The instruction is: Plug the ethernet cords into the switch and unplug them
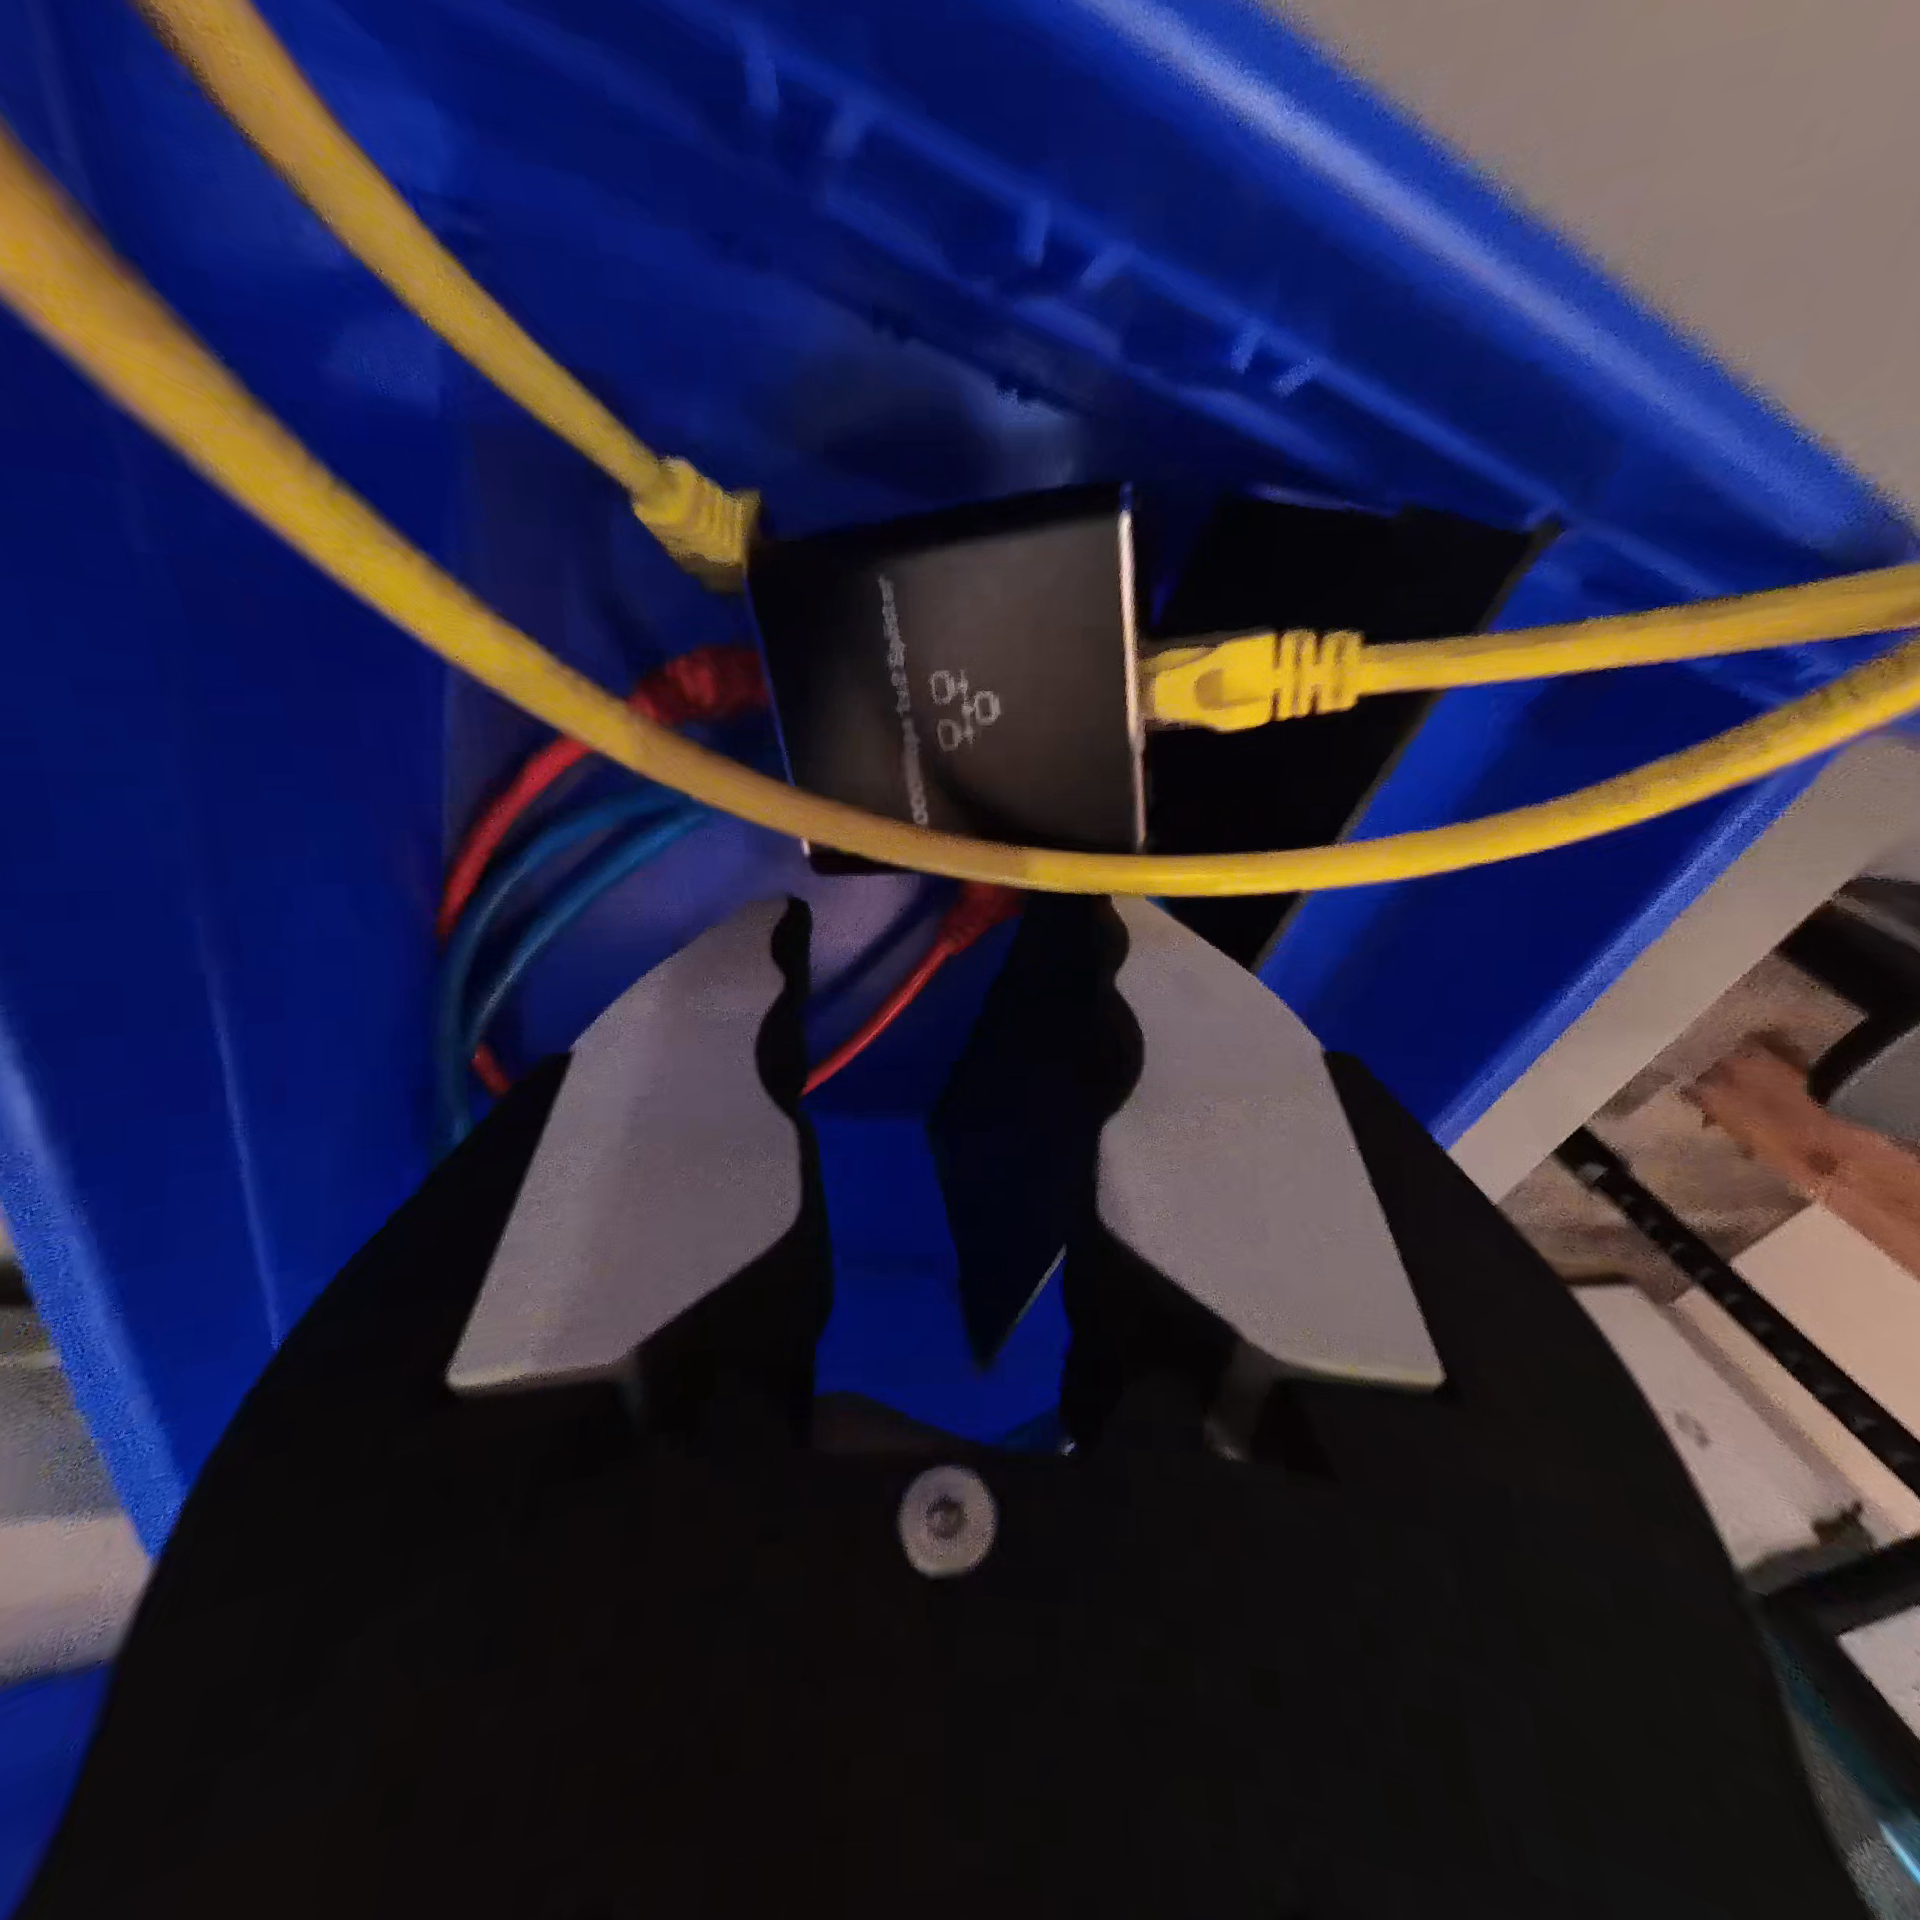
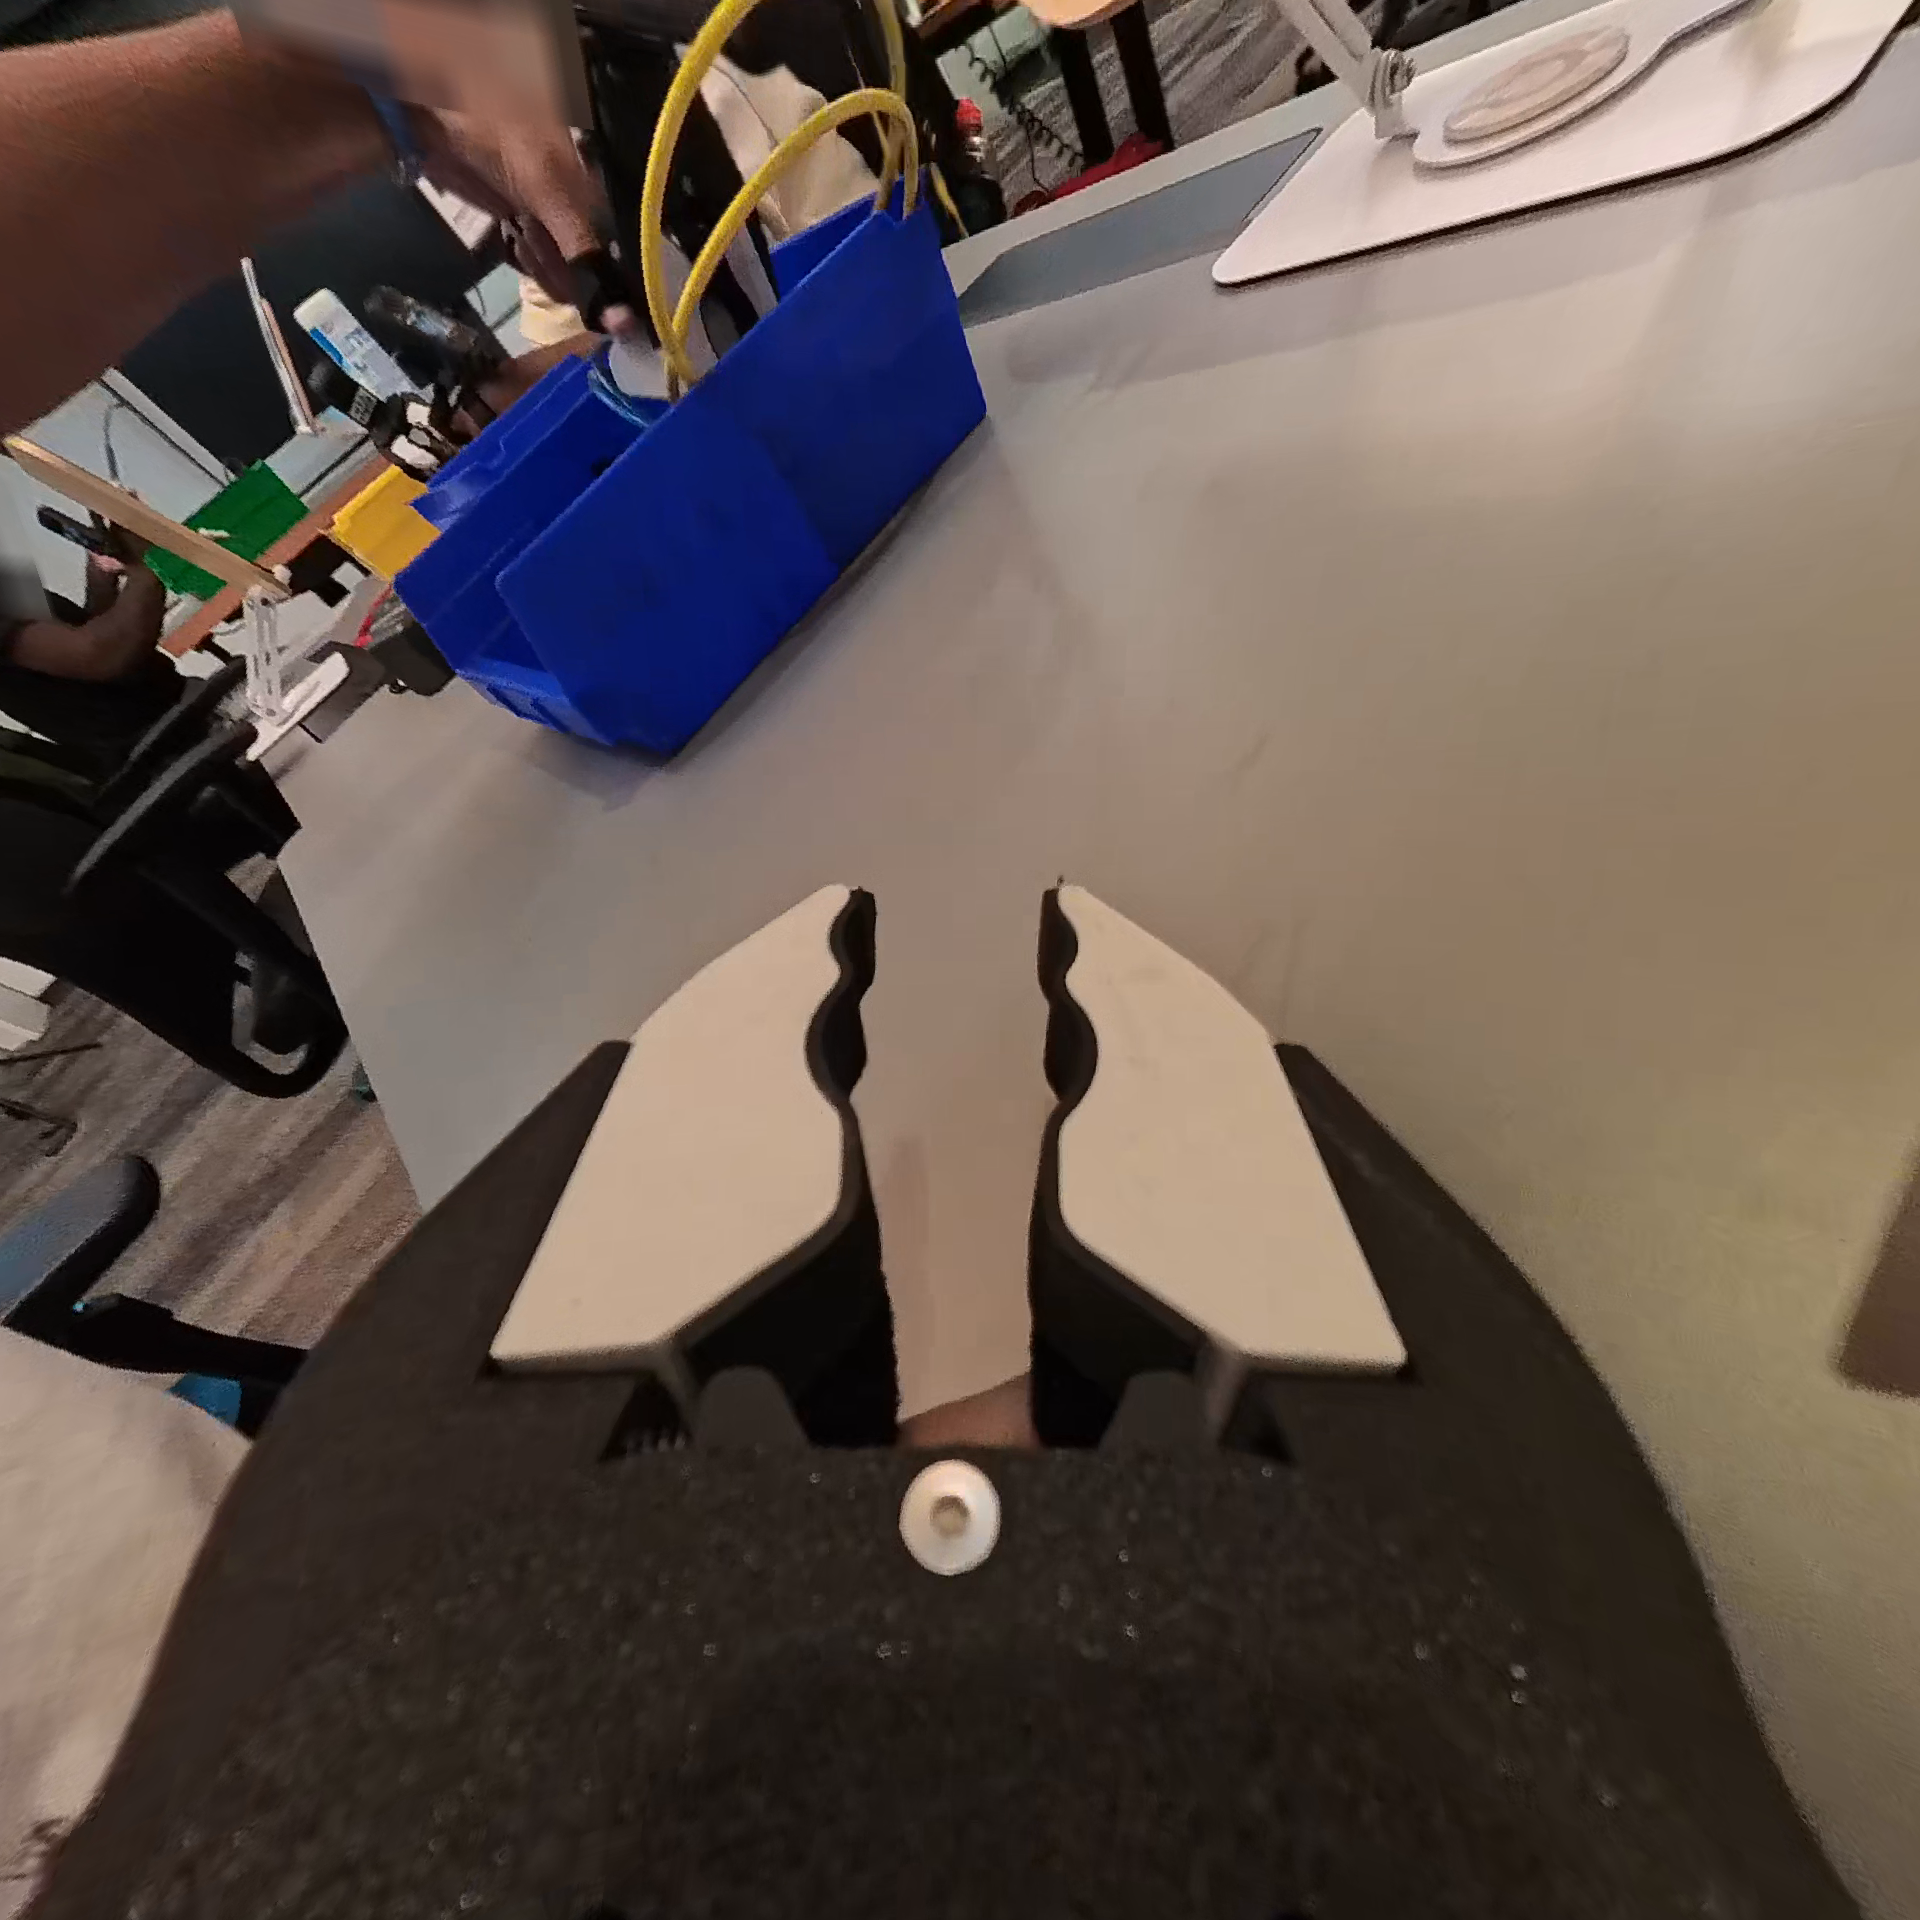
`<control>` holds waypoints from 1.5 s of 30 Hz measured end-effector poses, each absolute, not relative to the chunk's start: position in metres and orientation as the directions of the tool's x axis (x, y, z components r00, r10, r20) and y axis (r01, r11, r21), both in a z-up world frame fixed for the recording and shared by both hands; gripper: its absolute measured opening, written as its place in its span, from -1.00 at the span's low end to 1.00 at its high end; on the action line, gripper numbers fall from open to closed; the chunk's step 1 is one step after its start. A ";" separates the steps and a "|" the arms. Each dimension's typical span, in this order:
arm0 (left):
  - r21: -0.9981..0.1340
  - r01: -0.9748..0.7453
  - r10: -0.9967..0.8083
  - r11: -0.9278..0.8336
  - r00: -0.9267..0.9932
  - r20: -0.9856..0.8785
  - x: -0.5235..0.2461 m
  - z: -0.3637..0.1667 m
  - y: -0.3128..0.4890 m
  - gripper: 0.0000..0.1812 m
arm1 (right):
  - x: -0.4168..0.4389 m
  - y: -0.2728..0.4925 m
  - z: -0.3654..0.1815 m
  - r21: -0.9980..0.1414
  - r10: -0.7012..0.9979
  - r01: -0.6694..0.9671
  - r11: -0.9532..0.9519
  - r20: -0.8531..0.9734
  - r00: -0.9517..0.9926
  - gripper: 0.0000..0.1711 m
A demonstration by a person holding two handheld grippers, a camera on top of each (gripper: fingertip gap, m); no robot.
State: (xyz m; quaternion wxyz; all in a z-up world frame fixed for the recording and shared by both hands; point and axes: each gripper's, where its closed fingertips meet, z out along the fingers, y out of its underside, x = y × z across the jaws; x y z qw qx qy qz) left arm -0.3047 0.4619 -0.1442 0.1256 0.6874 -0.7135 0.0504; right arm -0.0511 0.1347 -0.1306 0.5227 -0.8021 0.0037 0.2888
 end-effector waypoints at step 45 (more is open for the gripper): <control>-0.445 -0.854 -0.657 0.271 0.174 -0.734 -0.199 0.189 0.396 -0.33 | -0.060 0.119 -0.111 -0.886 0.336 -0.245 -0.394 -0.387 0.859 -0.64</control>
